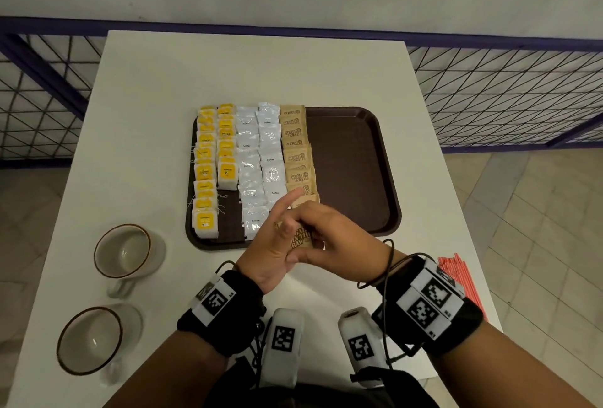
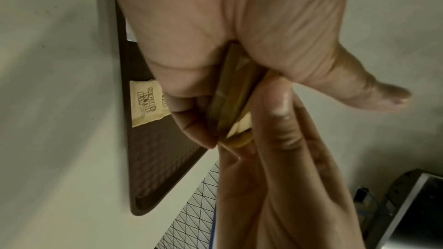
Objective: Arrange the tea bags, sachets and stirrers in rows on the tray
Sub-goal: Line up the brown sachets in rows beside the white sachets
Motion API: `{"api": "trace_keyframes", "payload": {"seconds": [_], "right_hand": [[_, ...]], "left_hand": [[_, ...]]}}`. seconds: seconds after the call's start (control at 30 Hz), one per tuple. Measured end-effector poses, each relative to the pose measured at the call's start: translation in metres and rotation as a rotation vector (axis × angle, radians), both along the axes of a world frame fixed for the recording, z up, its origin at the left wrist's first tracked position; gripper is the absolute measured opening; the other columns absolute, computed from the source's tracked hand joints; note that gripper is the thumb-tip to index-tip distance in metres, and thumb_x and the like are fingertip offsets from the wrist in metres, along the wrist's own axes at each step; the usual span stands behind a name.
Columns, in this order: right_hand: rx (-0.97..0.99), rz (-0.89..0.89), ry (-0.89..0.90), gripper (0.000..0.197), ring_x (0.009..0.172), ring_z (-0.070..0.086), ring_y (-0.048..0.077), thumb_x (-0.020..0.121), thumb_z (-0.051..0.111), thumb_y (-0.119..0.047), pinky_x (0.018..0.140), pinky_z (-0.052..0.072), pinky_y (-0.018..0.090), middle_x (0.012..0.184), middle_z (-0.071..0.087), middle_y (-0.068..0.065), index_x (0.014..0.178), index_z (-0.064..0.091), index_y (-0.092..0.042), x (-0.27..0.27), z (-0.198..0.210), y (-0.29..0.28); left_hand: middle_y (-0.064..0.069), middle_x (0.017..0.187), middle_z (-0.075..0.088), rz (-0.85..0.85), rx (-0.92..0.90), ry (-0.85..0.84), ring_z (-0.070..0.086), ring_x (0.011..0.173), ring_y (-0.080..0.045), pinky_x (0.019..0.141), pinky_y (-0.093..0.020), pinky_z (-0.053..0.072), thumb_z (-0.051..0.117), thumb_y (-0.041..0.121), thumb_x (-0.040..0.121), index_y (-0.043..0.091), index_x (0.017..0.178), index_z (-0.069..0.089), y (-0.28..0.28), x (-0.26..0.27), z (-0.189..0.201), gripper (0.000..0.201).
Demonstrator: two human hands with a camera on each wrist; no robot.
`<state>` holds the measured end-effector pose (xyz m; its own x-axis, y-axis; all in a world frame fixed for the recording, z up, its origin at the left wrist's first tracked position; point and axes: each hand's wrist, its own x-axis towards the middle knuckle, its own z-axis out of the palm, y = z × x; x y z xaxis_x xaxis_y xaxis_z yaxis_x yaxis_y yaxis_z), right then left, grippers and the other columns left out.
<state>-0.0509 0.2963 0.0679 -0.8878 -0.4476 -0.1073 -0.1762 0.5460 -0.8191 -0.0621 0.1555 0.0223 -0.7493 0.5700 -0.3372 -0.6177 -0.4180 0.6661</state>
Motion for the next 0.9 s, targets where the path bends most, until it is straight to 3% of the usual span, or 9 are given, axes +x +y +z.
{"api": "trace_keyframes", "payload": {"seconds": [0.07, 0.13, 0.27, 0.37, 0.47, 0.53, 0.63, 0.8, 0.9], "right_hand": [[-0.059, 0.005, -0.063, 0.041, 0.076, 0.045, -0.003, 0.082, 0.069, -0.021, 0.072, 0.037, 0.012, 0.096, 0.054, 0.0, 0.12, 0.056, -0.017, 0.0, 0.003, 0.002], [-0.029, -0.024, -0.065, 0.039, 0.075, 0.047, 0.0, 0.084, 0.067, -0.019, 0.073, 0.04, 0.013, 0.1, 0.057, 0.0, 0.121, 0.056, -0.02, -0.002, 0.005, 0.006], [-0.017, -0.082, 0.004, 0.037, 0.083, 0.051, -0.005, 0.079, 0.071, -0.013, 0.076, 0.041, 0.013, 0.098, 0.058, -0.008, 0.112, 0.055, -0.012, 0.001, 0.005, 0.001], [-0.065, -0.138, 0.052, 0.035, 0.09, 0.053, 0.004, 0.078, 0.07, -0.011, 0.08, 0.044, 0.019, 0.096, 0.059, -0.005, 0.109, 0.053, -0.011, 0.005, 0.004, 0.001], [-0.071, -0.224, 0.039, 0.037, 0.095, 0.056, 0.014, 0.081, 0.068, -0.013, 0.081, 0.047, 0.024, 0.096, 0.057, -0.007, 0.112, 0.049, -0.017, 0.006, 0.005, 0.006], [-0.058, -0.236, 0.029, 0.039, 0.09, 0.057, 0.008, 0.082, 0.067, -0.012, 0.076, 0.045, 0.015, 0.093, 0.055, -0.013, 0.115, 0.046, -0.018, 0.005, 0.003, 0.01], [-0.079, -0.295, 0.02, 0.04, 0.088, 0.057, 0.002, 0.08, 0.069, -0.011, 0.072, 0.043, 0.008, 0.091, 0.055, -0.016, 0.112, 0.046, -0.017, 0.003, -0.002, 0.01], [-0.307, -0.556, -0.128, 0.031, 0.08, 0.062, 0.01, 0.074, 0.076, -0.013, 0.075, 0.053, 0.022, 0.094, 0.065, 0.002, 0.101, 0.06, -0.016, 0.005, -0.012, 0.006], [-0.552, -0.641, -0.293, 0.025, 0.081, 0.069, 0.026, 0.072, 0.075, -0.013, 0.075, 0.058, 0.04, 0.091, 0.07, 0.017, 0.095, 0.066, -0.007, 0.007, -0.013, 0.005]], "left_hand": [[-0.014, 0.137, 0.05, 0.011, 0.037, 0.003, 0.056, 0.116, -0.028, 0.092, -0.042, 0.051, 0.08, 0.066, 0.037, 0.026, 0.142, 0.031, 0.001, 0.001, 0.002, 0.123], [-0.013, 0.137, 0.048, 0.028, 0.063, 0.004, 0.058, 0.11, -0.025, 0.087, -0.037, 0.053, 0.081, 0.065, 0.034, 0.026, 0.142, 0.031, 0.002, 0.002, 0.003, 0.125], [-0.009, 0.135, 0.052, 0.06, 0.058, 0.04, 0.055, 0.121, -0.027, 0.089, -0.036, 0.053, 0.083, 0.062, 0.036, 0.027, 0.14, 0.031, 0.003, 0.003, 0.004, 0.122], [-0.005, 0.124, 0.061, 0.065, -0.035, 0.089, 0.06, 0.112, -0.024, 0.085, -0.034, 0.053, 0.081, 0.064, 0.041, 0.021, 0.135, 0.036, 0.0, 0.002, 0.008, 0.113], [0.002, 0.105, 0.068, 0.045, -0.315, 0.29, 0.065, 0.097, -0.018, 0.079, -0.032, 0.054, 0.084, 0.051, 0.054, 0.014, 0.115, 0.052, -0.012, -0.003, 0.015, 0.078], [0.003, 0.089, 0.071, 0.039, -0.453, 0.381, 0.068, 0.086, -0.019, 0.077, -0.034, 0.055, 0.084, 0.027, 0.062, 0.01, 0.097, 0.06, -0.02, -0.006, 0.018, 0.046], [-0.005, 0.085, 0.071, 0.06, -0.502, 0.374, 0.07, 0.081, -0.027, 0.073, -0.033, 0.056, 0.074, 0.008, 0.071, 0.008, 0.089, 0.063, -0.024, -0.008, 0.018, 0.021], [-0.005, 0.084, 0.07, 0.129, -0.511, 0.311, 0.069, 0.075, -0.017, 0.069, -0.032, 0.056, 0.068, -0.001, 0.077, 0.009, 0.087, 0.063, -0.023, -0.012, 0.015, 0.015], [-0.003, 0.082, 0.071, 0.149, -0.503, 0.307, 0.068, 0.073, -0.013, 0.062, -0.023, 0.053, 0.067, -0.003, 0.077, 0.009, 0.088, 0.064, -0.022, -0.011, 0.015, 0.017]]}}
